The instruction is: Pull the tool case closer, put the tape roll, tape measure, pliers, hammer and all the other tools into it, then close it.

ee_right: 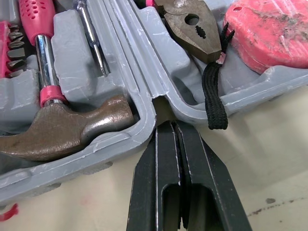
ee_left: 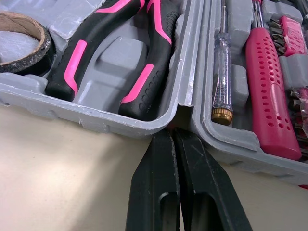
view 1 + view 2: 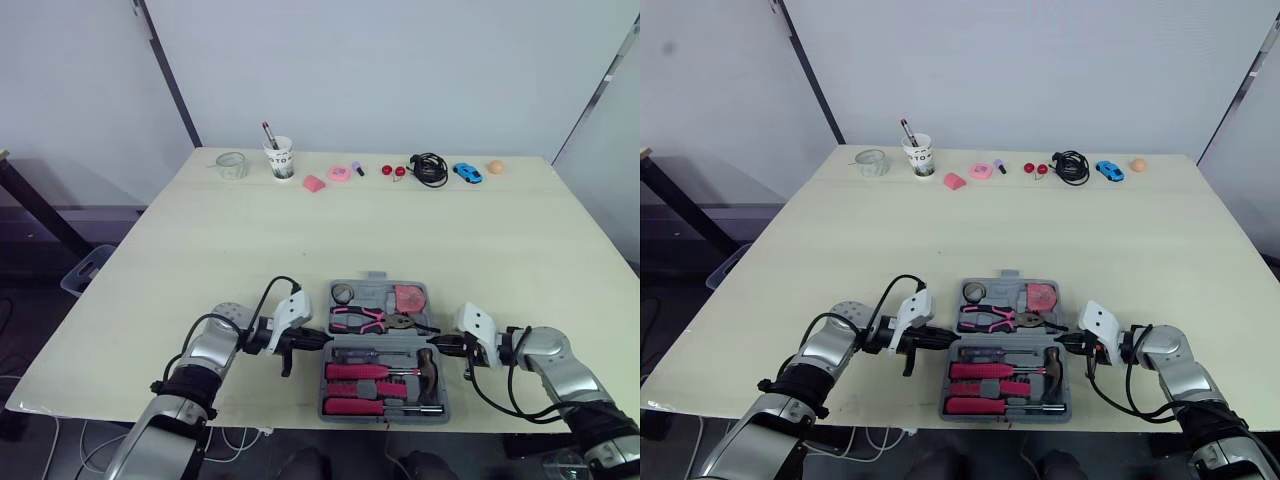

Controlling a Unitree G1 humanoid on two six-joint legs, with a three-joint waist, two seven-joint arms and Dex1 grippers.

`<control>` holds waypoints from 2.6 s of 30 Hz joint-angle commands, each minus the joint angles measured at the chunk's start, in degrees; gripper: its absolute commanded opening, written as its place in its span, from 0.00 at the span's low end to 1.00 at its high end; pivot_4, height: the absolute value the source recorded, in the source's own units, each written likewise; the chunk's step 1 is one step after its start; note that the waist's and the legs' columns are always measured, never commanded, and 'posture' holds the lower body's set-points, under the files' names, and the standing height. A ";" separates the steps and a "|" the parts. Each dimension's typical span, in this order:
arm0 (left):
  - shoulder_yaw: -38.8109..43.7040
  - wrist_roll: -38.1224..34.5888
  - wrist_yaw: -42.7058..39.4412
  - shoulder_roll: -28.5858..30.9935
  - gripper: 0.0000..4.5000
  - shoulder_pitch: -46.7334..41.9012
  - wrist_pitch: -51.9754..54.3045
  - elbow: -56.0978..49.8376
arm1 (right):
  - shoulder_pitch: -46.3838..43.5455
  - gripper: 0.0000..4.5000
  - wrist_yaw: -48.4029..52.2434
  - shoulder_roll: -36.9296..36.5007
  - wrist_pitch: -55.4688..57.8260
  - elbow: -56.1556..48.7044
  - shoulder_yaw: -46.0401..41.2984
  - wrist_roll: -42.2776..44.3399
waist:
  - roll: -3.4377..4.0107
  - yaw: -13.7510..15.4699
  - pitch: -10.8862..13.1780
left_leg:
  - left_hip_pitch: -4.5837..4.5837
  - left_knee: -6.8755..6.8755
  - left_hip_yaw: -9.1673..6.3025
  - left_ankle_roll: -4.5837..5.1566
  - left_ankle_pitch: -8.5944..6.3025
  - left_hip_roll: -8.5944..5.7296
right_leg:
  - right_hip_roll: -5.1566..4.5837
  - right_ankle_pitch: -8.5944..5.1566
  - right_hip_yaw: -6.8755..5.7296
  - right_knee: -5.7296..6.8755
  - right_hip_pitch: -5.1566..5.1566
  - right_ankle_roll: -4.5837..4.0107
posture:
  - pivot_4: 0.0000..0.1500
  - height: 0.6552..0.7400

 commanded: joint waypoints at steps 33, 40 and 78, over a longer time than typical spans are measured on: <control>-0.09 0.36 1.66 1.50 0.03 2.01 -0.75 -0.04 | 1.82 0.00 0.24 -2.18 -0.47 -1.91 -1.27 0.86 | 0.01 0.03 -0.04 | 0.01 0.00 0.00 0.00 0.00 0.00 | 0.00 0.00 0.00 0.00 0.00 0.00 | 1.00 1.00; 4.07 -3.08 2.36 4.36 0.03 4.59 -3.18 -4.08 | 4.36 0.00 -1.04 -4.64 -0.39 -3.09 -5.56 4.02 | 0.00 -0.58 -0.02 | 0.01 0.00 0.00 0.00 0.00 0.03 | 0.01 0.00 0.00 0.03 -0.01 0.00 | 1.00 1.00; -10.84 -1.08 1.77 3.71 0.00 10.09 5.09 -22.57 | -27.49 0.99 0.19 7.33 36.91 27.33 -7.34 13.90 | 0.05 -1.37 0.04 | 0.02 -0.01 0.05 0.00 0.00 0.03 | -0.01 0.01 0.04 0.03 -0.01 0.00 | 1.00 1.00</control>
